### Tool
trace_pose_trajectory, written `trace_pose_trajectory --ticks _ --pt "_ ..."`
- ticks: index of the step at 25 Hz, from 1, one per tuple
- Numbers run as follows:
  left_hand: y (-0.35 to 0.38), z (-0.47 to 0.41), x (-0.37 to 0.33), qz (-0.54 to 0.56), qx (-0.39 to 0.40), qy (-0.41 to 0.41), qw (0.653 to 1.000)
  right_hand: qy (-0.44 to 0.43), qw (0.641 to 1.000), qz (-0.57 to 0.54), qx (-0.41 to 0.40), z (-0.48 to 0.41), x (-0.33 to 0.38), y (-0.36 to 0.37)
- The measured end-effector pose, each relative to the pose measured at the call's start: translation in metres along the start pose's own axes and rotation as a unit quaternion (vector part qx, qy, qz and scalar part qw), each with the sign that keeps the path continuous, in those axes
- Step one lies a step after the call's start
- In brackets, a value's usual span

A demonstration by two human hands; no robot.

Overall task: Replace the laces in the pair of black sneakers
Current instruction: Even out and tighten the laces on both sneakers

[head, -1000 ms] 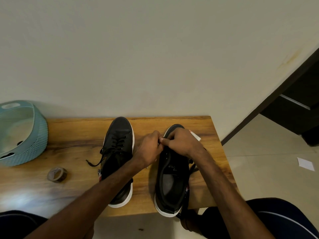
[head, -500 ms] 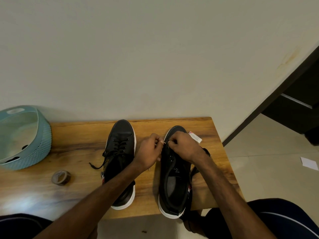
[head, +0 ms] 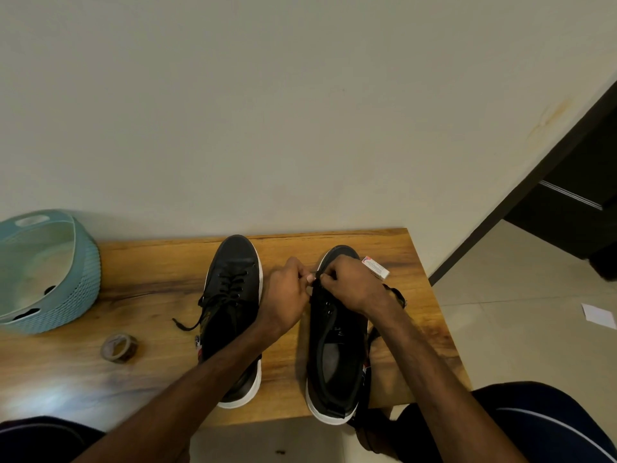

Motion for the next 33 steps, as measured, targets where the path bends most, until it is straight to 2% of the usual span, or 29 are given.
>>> trace_pose_trajectory --ticks 3,5,7,9,12,14,15,16,17,18,19,20,22,24,26,28,31,32,33 --pt "-0.009 0.007 0.009 0.121 0.006 -0.086 0.989 0.012 1.000 0.018 0.004 -0.003 -0.001 0.001" --pt "-0.043 0.007 0.020 0.200 -0.058 -0.144 0.968 0.021 1.000 0.018 -0.005 -0.003 -0.004 -0.004" --pt "-0.095 0.003 0.024 0.255 -0.143 -0.155 0.944 0.009 1.000 0.015 -0.020 0.000 0.000 -0.006" --pt "-0.135 0.001 0.012 0.324 -0.178 -0.114 0.922 -0.022 0.999 0.020 -0.039 0.005 0.008 -0.005" --pt "-0.129 -0.005 -0.007 0.443 -0.147 -0.080 0.881 -0.038 0.990 -0.027 -0.130 0.014 0.005 -0.036" --pt "-0.094 -0.005 -0.003 0.494 -0.117 -0.117 0.854 0.008 0.982 -0.055 -0.178 0.026 -0.017 -0.063" --pt "-0.075 -0.005 0.001 0.466 -0.099 -0.139 0.868 0.040 0.982 -0.051 -0.175 0.031 -0.033 -0.067" --pt "-0.058 -0.006 0.006 0.370 -0.073 -0.144 0.915 0.071 0.985 -0.038 -0.151 0.037 -0.043 -0.065" --pt "-0.043 -0.006 0.006 0.205 -0.032 -0.112 0.972 0.093 0.989 -0.021 -0.115 0.039 -0.051 -0.054" --pt "-0.025 -0.003 0.002 0.017 0.016 -0.053 0.998 0.101 0.991 -0.008 -0.084 0.039 -0.053 -0.041" --pt "-0.003 0.002 0.000 -0.121 0.062 0.001 0.991 0.107 0.992 0.003 -0.064 0.038 -0.053 -0.029" --pt "0.010 0.008 -0.001 -0.194 0.087 0.033 0.977 0.113 0.992 0.013 -0.052 0.037 -0.052 -0.021" --pt "0.002 0.008 -0.003 -0.204 0.070 0.020 0.976 0.119 0.991 0.035 -0.052 0.035 -0.050 -0.015" --pt "-0.038 -0.001 -0.011 -0.115 -0.004 -0.012 0.993 0.115 0.991 0.023 -0.071 0.036 -0.045 -0.019" --pt "-0.089 -0.007 -0.012 0.043 -0.088 -0.052 0.994 0.115 0.989 0.004 -0.091 0.039 -0.041 -0.023" --pt "-0.122 -0.002 -0.005 0.227 -0.137 -0.094 0.959 0.111 0.990 -0.003 -0.091 0.038 -0.036 -0.021" --pt "-0.138 0.006 -0.001 0.490 -0.140 -0.120 0.852 0.112 0.990 -0.007 -0.089 0.038 -0.036 -0.016" --pt "-0.140 0.006 -0.003 0.513 -0.127 -0.116 0.841 0.109 0.990 -0.007 -0.090 0.039 -0.036 -0.015" --pt "-0.141 0.006 -0.008 0.485 -0.113 -0.107 0.861 0.104 0.991 -0.005 -0.089 0.039 -0.034 -0.012"
Point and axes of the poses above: each hand's wrist, its own z-axis away from the middle knuckle, its own y-axis out of the palm, x = y × z, the point moved 10 cm from there along -z, towards the middle knuckle, and after that the axes turned 6 degrees about -z, right-handed, at the moved point
